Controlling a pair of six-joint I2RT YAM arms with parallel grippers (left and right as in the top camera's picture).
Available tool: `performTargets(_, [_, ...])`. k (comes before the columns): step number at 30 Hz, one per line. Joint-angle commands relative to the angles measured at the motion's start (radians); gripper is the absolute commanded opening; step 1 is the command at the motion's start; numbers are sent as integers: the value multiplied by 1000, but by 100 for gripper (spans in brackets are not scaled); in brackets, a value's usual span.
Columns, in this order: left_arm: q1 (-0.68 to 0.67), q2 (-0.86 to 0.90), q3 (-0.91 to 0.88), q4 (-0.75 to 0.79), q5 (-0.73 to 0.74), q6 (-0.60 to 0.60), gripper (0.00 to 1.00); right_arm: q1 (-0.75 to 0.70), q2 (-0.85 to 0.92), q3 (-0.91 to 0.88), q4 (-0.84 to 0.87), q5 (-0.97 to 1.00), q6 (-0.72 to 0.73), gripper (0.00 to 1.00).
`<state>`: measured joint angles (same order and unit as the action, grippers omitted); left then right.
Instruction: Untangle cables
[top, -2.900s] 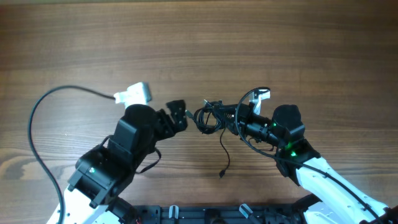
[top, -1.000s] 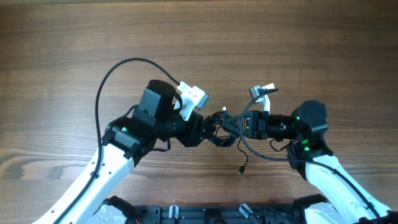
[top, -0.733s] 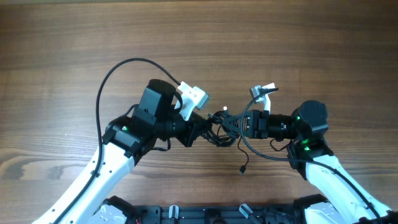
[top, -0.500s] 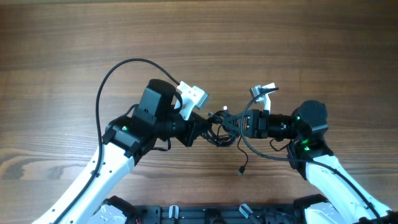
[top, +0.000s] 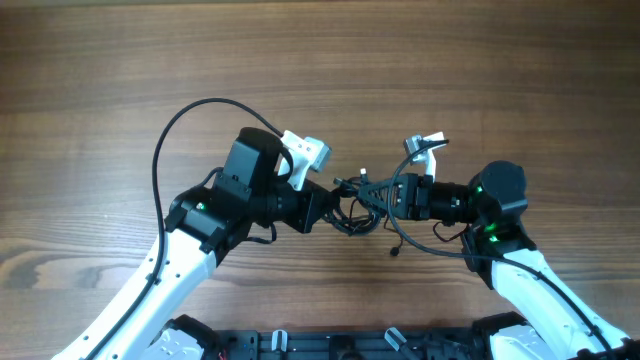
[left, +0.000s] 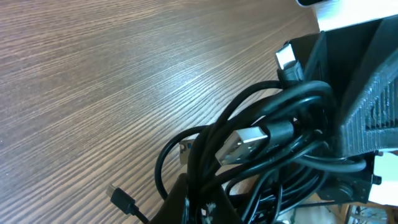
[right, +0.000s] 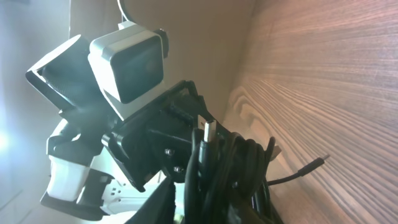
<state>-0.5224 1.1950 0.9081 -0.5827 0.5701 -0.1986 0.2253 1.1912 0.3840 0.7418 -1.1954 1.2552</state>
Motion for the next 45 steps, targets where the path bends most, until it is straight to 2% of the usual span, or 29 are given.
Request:
performTargets(1, [8, 4, 6, 4, 16, -67, 4, 0, -3, 9, 4, 38, 1, 33])
performTargets(3, [29, 4, 6, 3, 16, -117, 4, 0, -3, 5, -1, 62, -2, 38])
performTargets(5, [67, 2, 6, 3, 17, -170, 4, 0, -3, 0, -3, 101, -42, 48])
performTargets(6, [91, 2, 6, 3, 19, -192, 4, 0, -3, 0, -16, 127, -104, 58])
performTargets(9, [174, -9, 6, 3, 92, -206, 4, 0, -3, 0, -96, 211, -255, 99])
performTargets(13, [303, -19, 6, -5, 264, -206, 4, 0, -3, 0, -282, 357, -267, 100])
performTargets(17, [384, -19, 6, -37, 330, -206, 4, 0, -3, 0, -349, 395, -267, 100])
performTargets(36, [407, -19, 6, -54, 331, -202, 4, 0, -3, 0, -441, 395, -268, 100])
performTargets(38, [407, -19, 6, -61, 331, -203, 4, 0, -4, 0, -431, 383, -275, 100])
performTargets(41, [407, -19, 6, -88, 344, -203, 4, -41, -5, 1, -299, 277, -475, 100])
performTargets(45, [407, -19, 6, -107, 412, -203, 4, -146, -13, 2, -164, 161, -466, 100])
